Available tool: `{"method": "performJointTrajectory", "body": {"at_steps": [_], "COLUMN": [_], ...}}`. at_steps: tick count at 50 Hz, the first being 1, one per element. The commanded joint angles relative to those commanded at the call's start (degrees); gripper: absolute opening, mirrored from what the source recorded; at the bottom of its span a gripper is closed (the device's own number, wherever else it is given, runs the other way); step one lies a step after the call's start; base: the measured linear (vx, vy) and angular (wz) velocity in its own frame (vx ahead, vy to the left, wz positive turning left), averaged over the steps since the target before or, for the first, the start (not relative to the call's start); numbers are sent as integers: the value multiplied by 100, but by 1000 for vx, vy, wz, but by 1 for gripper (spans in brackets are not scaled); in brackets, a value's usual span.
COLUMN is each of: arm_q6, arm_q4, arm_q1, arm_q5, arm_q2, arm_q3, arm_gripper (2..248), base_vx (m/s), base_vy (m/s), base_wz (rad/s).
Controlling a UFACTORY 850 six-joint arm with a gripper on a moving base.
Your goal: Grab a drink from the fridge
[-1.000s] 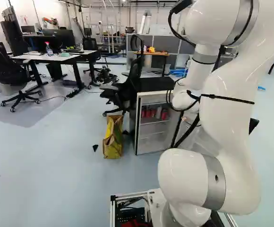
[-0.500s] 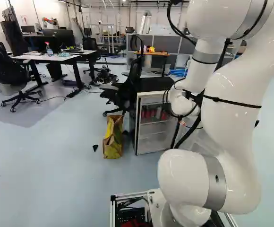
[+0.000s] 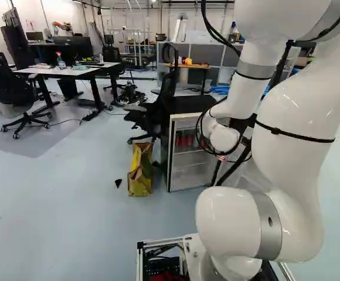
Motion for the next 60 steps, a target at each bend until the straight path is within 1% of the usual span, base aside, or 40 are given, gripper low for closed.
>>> {"method": "performJointTrajectory", "body": {"at_steps": [21, 28, 36, 55, 60], "arm_q6": [0, 0, 0, 0, 0], "arm_q4": [-1265, -1687, -2169, -3312, -3445], "arm_q1": [340, 453, 504, 506, 506], "arm_q5": [-122, -192, -272, -460, -460], "arm_q2": [571, 666, 604, 163, 43], "arm_q3": [647, 820, 888, 757, 717], "arm_gripper": [247, 247, 247, 247, 247], "base_vx": [0, 0, 0, 0, 0], "base_vy": [0, 0, 0, 0, 0], "base_wz": [0, 0, 0, 0, 0]}}
